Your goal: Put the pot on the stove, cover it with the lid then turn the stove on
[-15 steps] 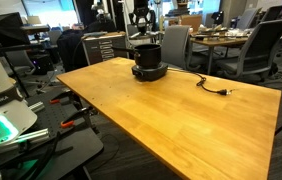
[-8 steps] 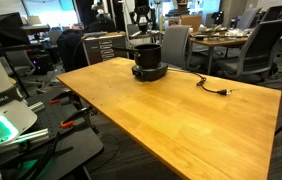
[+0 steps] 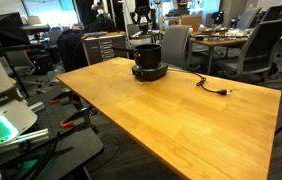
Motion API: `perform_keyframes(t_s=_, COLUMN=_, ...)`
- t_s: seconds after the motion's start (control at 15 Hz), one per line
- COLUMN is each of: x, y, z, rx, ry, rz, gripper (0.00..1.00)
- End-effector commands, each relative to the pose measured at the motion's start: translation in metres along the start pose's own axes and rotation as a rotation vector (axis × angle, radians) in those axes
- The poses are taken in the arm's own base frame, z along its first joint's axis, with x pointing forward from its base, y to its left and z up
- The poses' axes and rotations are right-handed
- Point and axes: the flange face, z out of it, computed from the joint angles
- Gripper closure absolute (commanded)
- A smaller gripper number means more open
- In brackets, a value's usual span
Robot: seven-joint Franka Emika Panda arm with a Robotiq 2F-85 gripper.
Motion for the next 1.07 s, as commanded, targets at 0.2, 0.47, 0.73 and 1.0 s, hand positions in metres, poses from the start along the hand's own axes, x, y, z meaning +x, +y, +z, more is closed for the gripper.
perform_keyframes(t_s=0.2, x=0.003, y=0.001, z=-0.015, rx=0.012, ry=0.087, rz=0.028, gripper=0.08)
perform_keyframes(t_s=0.47, x=0.000, y=-0.001, z=-0.020, rx=0.028, ry=0.108, rz=0.019, gripper=0.00)
perform_keyframes(t_s=0.73, x=0.001, y=-0.005, z=-0.013, rx=0.024, ry=0.056, rz=0.000, gripper=0.00)
perform_keyframes(t_s=1.0, x=-0.003, y=-0.009, z=-0.017, rx=0.025, ry=0.049, rz=-0.008, gripper=0.00)
